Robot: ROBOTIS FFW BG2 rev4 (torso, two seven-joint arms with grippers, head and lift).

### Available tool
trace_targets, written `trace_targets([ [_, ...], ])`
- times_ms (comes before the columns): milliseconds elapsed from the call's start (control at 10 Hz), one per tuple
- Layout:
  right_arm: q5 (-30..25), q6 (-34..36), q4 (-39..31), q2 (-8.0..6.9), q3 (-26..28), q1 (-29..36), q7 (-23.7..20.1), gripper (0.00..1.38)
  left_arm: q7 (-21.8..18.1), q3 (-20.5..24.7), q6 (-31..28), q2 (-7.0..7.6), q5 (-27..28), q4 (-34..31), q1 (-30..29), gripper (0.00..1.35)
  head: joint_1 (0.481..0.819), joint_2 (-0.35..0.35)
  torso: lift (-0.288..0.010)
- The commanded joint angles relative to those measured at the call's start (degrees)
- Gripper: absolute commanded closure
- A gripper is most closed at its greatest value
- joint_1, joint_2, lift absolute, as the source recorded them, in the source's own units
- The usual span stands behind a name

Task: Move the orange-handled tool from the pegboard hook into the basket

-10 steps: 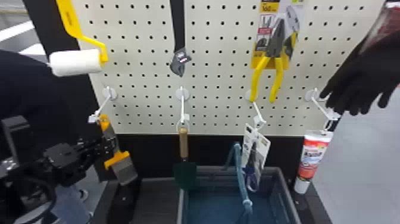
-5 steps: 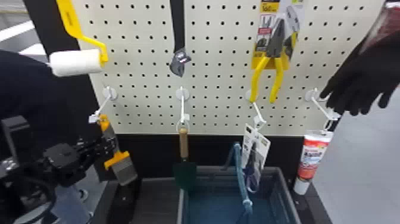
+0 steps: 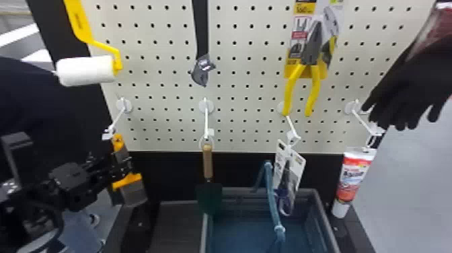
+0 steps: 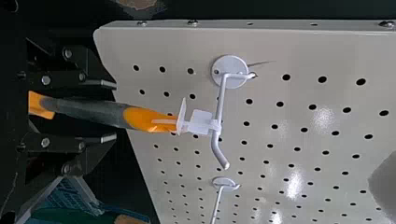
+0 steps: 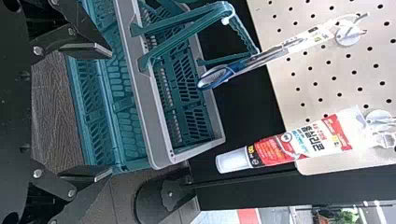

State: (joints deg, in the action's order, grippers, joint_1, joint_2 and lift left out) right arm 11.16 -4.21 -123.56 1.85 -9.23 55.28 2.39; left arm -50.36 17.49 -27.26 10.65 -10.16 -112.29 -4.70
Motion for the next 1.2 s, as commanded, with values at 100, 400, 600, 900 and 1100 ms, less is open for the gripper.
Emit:
trace_targets([
  [100,0.09,-0.01,0.02,0.0,0.0,-0.12,-0.01,0.4,0.26,0.09,0.45,-0.01,-0.39,0.0,0.12,0.81,0.549,0.0,-0.1],
  [400,0.44,-0.01,0.3,0.0,0.0,-0.12,-0.01,0.4,0.79,0.0,2.3,-0.28,-0.12,0.0,-0.13,1.21,0.549,0.0,-0.1],
  [600,0.53,-0.01,0.3,0.0,0.0,-0.24,-0.01,0.4,0.79,0.09,2.65,-0.28,-0.12,0.0,-0.13,1.21,0.549,0.0,-0.1],
  [900,0.53,-0.01,0.44,0.0,0.0,-0.37,-0.01,0.4,1.23,0.79,1.16,-0.89,-1.18,-1.97,-1.48,1.21,0.549,0.0,-0.1],
  [1100,0.53,-0.01,0.44,-0.09,0.0,-0.37,-0.1,0.4,1.84,1.49,-0.42,-1.42,-1.71,-7.03,-3.7,1.21,0.549,0.0,-0.1],
])
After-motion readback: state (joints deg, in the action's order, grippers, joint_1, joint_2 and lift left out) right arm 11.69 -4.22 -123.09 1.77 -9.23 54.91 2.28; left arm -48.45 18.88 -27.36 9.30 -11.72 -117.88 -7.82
